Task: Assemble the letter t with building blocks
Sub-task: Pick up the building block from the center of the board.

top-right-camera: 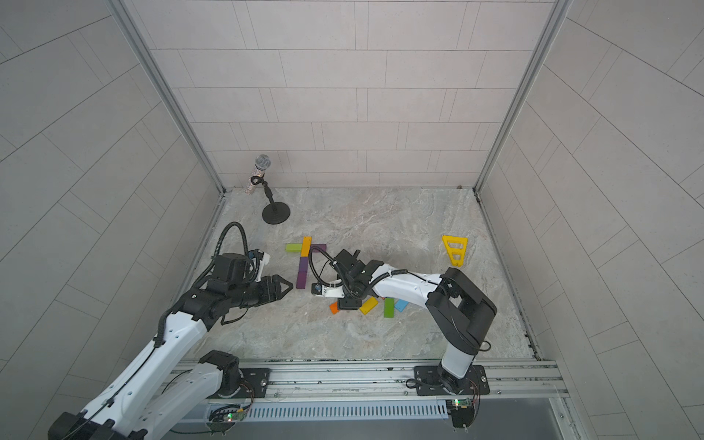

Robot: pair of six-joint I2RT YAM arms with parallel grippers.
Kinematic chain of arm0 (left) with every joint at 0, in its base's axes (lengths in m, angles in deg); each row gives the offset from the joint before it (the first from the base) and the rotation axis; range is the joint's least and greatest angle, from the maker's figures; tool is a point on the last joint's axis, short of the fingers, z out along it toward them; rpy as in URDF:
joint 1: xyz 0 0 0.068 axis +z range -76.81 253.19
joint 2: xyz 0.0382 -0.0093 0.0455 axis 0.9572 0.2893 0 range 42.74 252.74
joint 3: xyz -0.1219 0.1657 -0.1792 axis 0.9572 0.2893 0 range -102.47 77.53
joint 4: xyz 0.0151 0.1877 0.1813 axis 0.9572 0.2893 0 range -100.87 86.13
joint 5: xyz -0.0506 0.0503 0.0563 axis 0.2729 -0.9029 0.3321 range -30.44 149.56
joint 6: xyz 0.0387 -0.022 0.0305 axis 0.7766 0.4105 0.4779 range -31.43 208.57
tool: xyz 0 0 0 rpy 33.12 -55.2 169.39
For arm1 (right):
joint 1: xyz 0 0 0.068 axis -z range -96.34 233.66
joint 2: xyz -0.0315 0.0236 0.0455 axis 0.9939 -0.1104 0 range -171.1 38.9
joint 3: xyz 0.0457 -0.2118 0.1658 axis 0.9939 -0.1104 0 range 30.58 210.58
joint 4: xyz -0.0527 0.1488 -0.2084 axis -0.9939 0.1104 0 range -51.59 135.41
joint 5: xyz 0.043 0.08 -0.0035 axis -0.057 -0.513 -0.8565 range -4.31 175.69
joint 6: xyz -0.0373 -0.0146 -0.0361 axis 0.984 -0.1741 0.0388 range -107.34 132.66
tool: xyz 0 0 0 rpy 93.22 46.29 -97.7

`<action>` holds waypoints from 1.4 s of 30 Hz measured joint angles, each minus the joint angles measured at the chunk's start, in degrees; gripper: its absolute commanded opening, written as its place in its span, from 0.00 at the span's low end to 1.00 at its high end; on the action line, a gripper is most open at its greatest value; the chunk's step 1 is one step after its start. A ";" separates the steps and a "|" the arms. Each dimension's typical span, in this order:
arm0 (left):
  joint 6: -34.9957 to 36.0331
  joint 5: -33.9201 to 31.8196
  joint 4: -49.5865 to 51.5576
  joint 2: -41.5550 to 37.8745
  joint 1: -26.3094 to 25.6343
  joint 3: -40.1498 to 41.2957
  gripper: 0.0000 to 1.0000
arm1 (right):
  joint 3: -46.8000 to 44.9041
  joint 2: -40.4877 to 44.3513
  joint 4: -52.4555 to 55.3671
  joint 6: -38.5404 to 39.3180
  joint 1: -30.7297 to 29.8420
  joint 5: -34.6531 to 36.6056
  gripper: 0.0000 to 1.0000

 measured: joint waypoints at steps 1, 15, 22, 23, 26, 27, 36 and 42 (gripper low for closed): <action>0.04 -0.44 -0.04 -0.09 0.00 0.00 0.67 | 0.17 -0.26 0.28 0.52 0.00 -0.09 0.63; -0.13 -2.05 -2.23 -1.05 0.00 0.17 0.67 | -2.91 -0.22 1.53 3.74 -0.24 0.20 0.62; -0.24 -2.08 -2.38 -1.03 0.00 0.24 0.67 | -0.98 -1.07 1.14 3.52 -0.26 1.66 0.62; -0.24 -2.08 -2.38 -1.03 0.00 0.26 0.67 | -0.37 -1.53 1.14 3.54 -0.26 1.60 0.61; -0.26 -2.12 -2.43 -1.03 0.00 0.39 0.67 | 1.25 -3.23 1.97 3.80 -0.26 1.07 0.60; -0.26 -2.12 -2.43 -1.03 0.00 0.46 0.67 | 1.75 -3.72 2.60 3.98 -0.26 0.68 0.60; -0.26 -2.29 -2.69 -0.98 0.00 0.52 0.67 | 2.91 -4.52 6.75 5.42 -0.33 -2.12 0.57; -0.24 -2.56 -2.97 -0.72 -0.13 0.52 0.67 | 4.52 -6.56 7.67 5.44 -0.37 -1.77 0.57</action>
